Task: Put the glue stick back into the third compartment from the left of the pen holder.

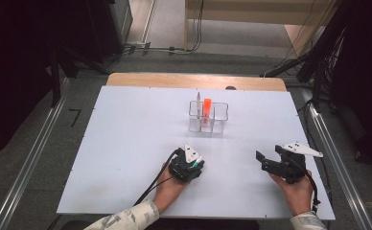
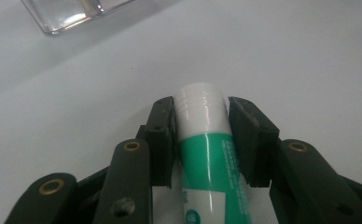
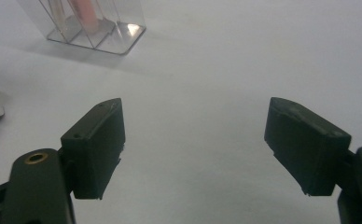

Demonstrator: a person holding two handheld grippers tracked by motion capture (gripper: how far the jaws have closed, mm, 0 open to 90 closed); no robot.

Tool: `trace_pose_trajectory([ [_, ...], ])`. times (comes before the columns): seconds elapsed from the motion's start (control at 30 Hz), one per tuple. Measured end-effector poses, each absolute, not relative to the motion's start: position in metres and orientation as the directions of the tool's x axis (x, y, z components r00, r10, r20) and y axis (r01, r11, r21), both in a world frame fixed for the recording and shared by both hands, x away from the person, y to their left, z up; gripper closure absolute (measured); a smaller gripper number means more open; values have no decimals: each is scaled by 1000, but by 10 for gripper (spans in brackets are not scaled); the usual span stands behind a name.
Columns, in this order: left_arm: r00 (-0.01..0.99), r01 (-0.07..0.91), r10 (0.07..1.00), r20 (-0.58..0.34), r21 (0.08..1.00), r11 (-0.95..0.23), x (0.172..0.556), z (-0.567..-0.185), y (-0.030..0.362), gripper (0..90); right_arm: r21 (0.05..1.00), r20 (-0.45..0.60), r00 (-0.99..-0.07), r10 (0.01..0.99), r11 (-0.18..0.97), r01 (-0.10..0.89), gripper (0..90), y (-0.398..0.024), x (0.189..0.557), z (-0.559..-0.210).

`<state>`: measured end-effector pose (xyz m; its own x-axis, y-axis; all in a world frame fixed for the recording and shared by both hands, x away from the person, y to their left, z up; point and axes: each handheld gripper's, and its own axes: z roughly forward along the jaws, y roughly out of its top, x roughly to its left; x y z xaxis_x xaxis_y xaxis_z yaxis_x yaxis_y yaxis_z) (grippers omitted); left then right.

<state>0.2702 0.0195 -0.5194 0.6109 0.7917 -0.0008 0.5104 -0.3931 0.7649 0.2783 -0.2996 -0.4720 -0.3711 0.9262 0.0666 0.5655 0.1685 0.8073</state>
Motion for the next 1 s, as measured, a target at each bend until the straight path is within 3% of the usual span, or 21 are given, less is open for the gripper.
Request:
trace_pose_trajectory([
  [0.37,628,499,778,2,766,-405,271,-519,21,656,808,72,-372,926,164,566,194,-300,278,-471],
  [1.0,632,498,771,-69,799,-337,275,-502,23,656,812,73,-368,927,160,562,199,-301,277,-471],
])
